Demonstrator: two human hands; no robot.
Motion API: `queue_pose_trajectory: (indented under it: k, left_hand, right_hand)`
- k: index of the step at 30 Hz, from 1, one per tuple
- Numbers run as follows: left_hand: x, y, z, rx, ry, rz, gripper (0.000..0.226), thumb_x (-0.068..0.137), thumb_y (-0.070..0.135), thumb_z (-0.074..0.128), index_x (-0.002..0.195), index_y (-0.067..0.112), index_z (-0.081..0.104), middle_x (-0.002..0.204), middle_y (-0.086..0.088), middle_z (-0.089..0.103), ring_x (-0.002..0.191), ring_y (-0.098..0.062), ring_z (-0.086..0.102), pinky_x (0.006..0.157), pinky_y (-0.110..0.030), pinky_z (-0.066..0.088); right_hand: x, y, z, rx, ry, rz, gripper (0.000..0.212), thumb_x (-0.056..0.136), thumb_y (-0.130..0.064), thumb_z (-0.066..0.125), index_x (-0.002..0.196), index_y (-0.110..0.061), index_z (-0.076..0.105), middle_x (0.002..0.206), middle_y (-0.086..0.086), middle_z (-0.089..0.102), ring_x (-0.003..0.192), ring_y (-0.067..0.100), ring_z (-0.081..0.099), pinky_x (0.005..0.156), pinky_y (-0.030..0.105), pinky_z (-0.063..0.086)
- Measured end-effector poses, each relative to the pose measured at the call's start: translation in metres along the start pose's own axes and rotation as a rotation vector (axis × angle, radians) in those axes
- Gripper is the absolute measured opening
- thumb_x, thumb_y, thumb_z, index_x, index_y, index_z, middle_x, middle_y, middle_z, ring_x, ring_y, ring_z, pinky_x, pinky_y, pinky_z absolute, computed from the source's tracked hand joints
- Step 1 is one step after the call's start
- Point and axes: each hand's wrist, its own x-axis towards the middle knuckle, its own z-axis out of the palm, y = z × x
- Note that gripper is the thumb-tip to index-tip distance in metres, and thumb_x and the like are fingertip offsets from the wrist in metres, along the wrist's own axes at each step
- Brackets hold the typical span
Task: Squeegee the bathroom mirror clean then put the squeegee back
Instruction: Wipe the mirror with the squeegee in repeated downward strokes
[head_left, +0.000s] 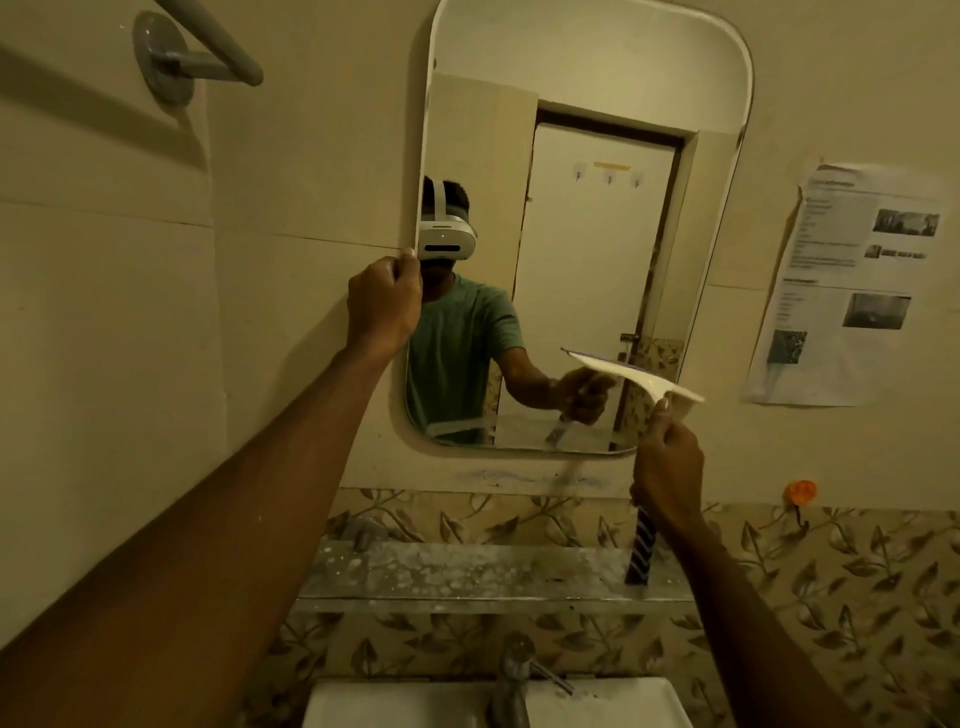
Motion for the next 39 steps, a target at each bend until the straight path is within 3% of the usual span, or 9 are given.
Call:
queue_pose_trajectory:
  k: [4, 8, 11, 16, 22, 25, 29, 33, 39]
  left_hand:
    - [0.000, 0.001, -0.002, 0.021, 0.014, -0.009, 0.047, 0.098, 0.040, 0.036, 0.089, 0.005, 0.065, 0.088, -0.014, 0.065, 0.079, -0.022, 0.058, 0.068, -0.030, 0.046]
    - [0.007, 0.008, -0.009, 0.068, -0.056, -0.069, 0.053, 0.097, 0.045, 0.033, 0.095, 0.004, 0.067, 0.093, -0.016, 0.066, 0.085, -0.027, 0.061, 0.071, -0.034, 0.051]
    - [0.021, 0.015, -0.019, 0.082, -0.152, -0.147, 0.053, 0.096, 0.046, 0.036, 0.096, 0.004, 0.067, 0.091, -0.016, 0.069, 0.080, -0.029, 0.066, 0.070, -0.040, 0.058]
    - [0.047, 0.044, -0.033, 0.016, 0.001, -0.105, 0.054, 0.093, 0.046, 0.038, 0.083, 0.003, 0.068, 0.082, -0.015, 0.070, 0.076, -0.032, 0.068, 0.075, -0.047, 0.057]
    - [0.088, 0.101, -0.030, -0.041, 0.009, 0.034, 0.044, 0.094, 0.042, 0.039, 0.088, 0.007, 0.064, 0.087, -0.010, 0.068, 0.084, -0.029, 0.065, 0.075, -0.037, 0.053]
    - [0.102, 0.118, -0.020, -0.093, -0.025, 0.021, 0.046, 0.094, 0.046, 0.038, 0.104, 0.008, 0.061, 0.102, -0.011, 0.067, 0.092, -0.028, 0.064, 0.087, -0.043, 0.052]
    - [0.113, 0.118, -0.009, -0.055, 0.015, 0.014, 0.051, 0.096, 0.048, 0.033, 0.109, 0.007, 0.060, 0.106, -0.013, 0.065, 0.094, -0.028, 0.062, 0.088, -0.043, 0.051]
    - [0.122, 0.109, -0.006, 0.015, 0.053, 0.060, 0.052, 0.097, 0.046, 0.030, 0.097, 0.006, 0.064, 0.092, -0.009, 0.065, 0.081, -0.025, 0.058, 0.073, -0.033, 0.048]
    - [0.125, 0.102, 0.001, 0.096, 0.097, 0.091, 0.054, 0.098, 0.046, 0.029, 0.092, 0.007, 0.065, 0.079, -0.004, 0.056, 0.074, -0.021, 0.049, 0.067, -0.030, 0.034]
  right_hand:
    - [-0.043, 0.034, 0.017, -0.064, -0.051, 0.034, 0.059, 0.097, -0.052, 0.022, 0.062, -0.013, 0.048, 0.052, 0.009, 0.047, 0.041, 0.026, 0.045, 0.041, 0.032, 0.040]
    - [-0.041, 0.015, 0.015, -0.079, -0.074, -0.029, 0.055, 0.100, -0.047, 0.024, 0.063, -0.015, 0.050, 0.053, 0.009, 0.050, 0.043, 0.023, 0.046, 0.045, 0.037, 0.045]
    - [0.003, -0.038, 0.003, 0.009, -0.059, -0.142, 0.049, 0.104, -0.040, 0.028, 0.071, -0.013, 0.054, 0.063, 0.020, 0.057, 0.049, 0.034, 0.053, 0.046, 0.042, 0.051]
    - [0.084, -0.128, -0.009, 0.060, -0.010, -0.347, 0.053, 0.105, -0.038, 0.027, 0.062, -0.015, 0.049, 0.050, 0.003, 0.046, 0.029, 0.001, 0.039, 0.029, 0.016, 0.036]
    - [0.144, -0.195, -0.007, 0.018, 0.027, -0.423, 0.054, 0.102, -0.047, 0.024, 0.063, -0.017, 0.048, 0.052, 0.000, 0.049, 0.033, 0.006, 0.047, 0.039, 0.028, 0.048]
    - [0.168, -0.224, -0.008, -0.012, 0.066, -0.427, 0.057, 0.100, -0.050, 0.023, 0.061, -0.017, 0.048, 0.053, 0.002, 0.053, 0.038, 0.013, 0.053, 0.041, 0.030, 0.049]
    - [0.196, -0.250, -0.013, -0.045, 0.070, -0.441, 0.055, 0.101, -0.048, 0.026, 0.062, -0.017, 0.048, 0.052, 0.000, 0.049, 0.040, 0.012, 0.049, 0.037, 0.023, 0.044]
    - [0.198, -0.250, -0.019, -0.080, 0.024, -0.468, 0.056, 0.102, -0.044, 0.026, 0.062, -0.013, 0.049, 0.049, 0.001, 0.048, 0.025, 0.002, 0.043, 0.026, 0.012, 0.032]
    - [0.141, -0.151, -0.014, -0.021, 0.009, -0.335, 0.056, 0.102, -0.047, 0.026, 0.065, -0.012, 0.052, 0.048, 0.000, 0.047, 0.030, 0.005, 0.041, 0.030, 0.018, 0.037]
